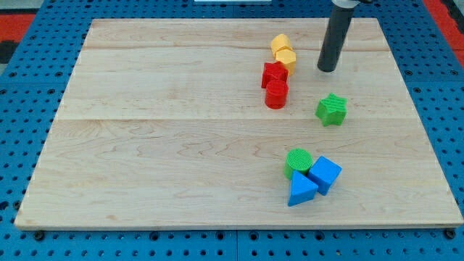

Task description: Move the green star towards the top left side of the board

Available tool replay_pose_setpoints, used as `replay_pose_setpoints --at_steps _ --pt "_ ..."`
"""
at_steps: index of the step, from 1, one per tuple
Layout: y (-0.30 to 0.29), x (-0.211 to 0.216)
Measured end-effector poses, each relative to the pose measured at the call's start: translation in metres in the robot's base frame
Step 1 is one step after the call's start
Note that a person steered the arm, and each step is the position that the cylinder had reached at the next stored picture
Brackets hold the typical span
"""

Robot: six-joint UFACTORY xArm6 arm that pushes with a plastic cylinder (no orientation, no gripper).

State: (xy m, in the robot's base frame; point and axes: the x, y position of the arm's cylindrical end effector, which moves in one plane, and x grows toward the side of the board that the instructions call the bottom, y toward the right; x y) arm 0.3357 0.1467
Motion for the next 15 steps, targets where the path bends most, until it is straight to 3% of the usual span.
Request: replay_pose_setpoints --at_steps 1,3,4,6,8,9,10,11,14,15 --pt "-0.023 0.013" --pt "-0.047 -0.015" --pt "-0.030 -0.023" --pt "0.003 -0.093" --pt "0.004 -0.116" --pt "0.016 -0.094" --pt "0.081 0.017" --pt "0.098 0.072" --pt "-0.050 0.142" --pt "-0.040 0.137"
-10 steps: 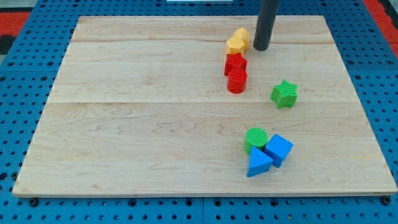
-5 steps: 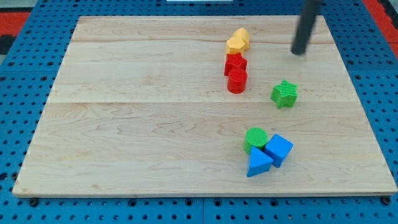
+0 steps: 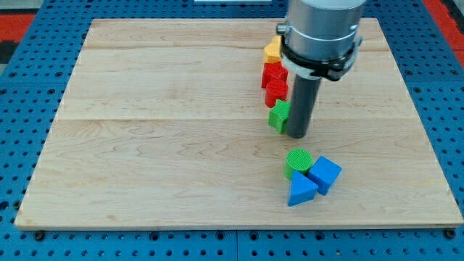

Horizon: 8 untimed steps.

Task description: Move the green star towards the top left side of the board

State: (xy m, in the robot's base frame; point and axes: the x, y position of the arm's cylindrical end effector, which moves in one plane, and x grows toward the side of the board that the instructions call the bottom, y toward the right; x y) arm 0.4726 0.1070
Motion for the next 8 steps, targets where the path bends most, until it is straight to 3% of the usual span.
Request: replay_pose_setpoints --at_steps 1,3,4,5,6,7,8 --pt "0.019 -0.015" --pt "-0.130 -0.016" --pt "-0.134 -0.020" --pt "-0.103 0.013" --pt "-0.084 -0.022" --pt "-0.148 -0.088" --pt "-0.189 -0.104"
